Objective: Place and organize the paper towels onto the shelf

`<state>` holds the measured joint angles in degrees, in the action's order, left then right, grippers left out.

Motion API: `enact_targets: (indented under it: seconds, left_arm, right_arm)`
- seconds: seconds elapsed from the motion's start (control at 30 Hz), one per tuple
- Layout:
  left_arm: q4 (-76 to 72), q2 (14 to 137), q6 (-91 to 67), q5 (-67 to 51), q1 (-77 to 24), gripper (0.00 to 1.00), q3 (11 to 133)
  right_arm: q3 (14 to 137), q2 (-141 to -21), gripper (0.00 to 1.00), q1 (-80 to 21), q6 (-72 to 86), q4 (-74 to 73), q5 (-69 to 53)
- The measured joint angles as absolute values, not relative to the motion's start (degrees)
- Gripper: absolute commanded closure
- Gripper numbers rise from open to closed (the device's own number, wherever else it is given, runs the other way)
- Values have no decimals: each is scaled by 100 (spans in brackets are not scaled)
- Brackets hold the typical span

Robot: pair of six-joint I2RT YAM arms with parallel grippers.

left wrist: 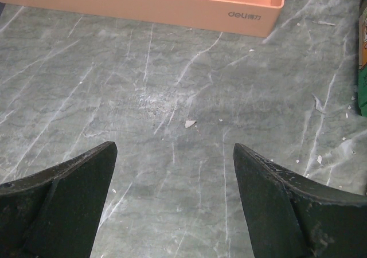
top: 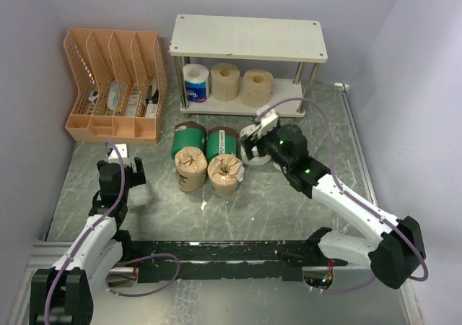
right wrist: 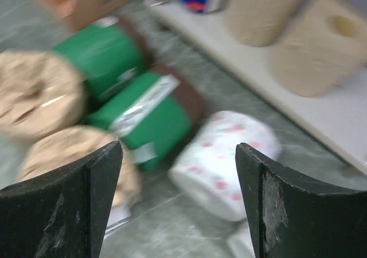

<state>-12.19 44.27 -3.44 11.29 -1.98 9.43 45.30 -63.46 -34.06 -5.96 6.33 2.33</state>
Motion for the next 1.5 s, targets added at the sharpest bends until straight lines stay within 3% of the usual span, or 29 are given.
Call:
enact_targets:
  seconds: [0.3,0.9,1.07,1.17,1.3,1.33,1.5]
  left_arm:
    - [-1219,4427,-344,1111,-143,6,943]
    - [-1219,4425,-344,1100,-126,6,943]
    - [-1219,4414,-344,1098,-126,6,943]
    - [-1219,4414,-344,1098,-126,6,943]
    - [-1219,4414,-344,1090,-126,6,943]
    - [-1219,4414,-344,1090,-126,6,943]
    - [-1219,4414,-344,1087,-126,6,943]
  right_arm:
    - [4766,-6810,27,-5457,-1004,-1105,495]
    - [5135,-7734,32,-6088,-1275,-1494,1055]
    - [5148,-7865,50,-6097,-1323,-1487,1081]
    - [5148,-7881,69,-6099,-1363,-1463,1081]
    - [5148,-7937,86,-6099,-1415,-1380,1048]
    - [5157,-7959,97,-6099,-1422,-1358,1031]
    - [5301,-8034,100,-6108,-1483,-1455,1007]
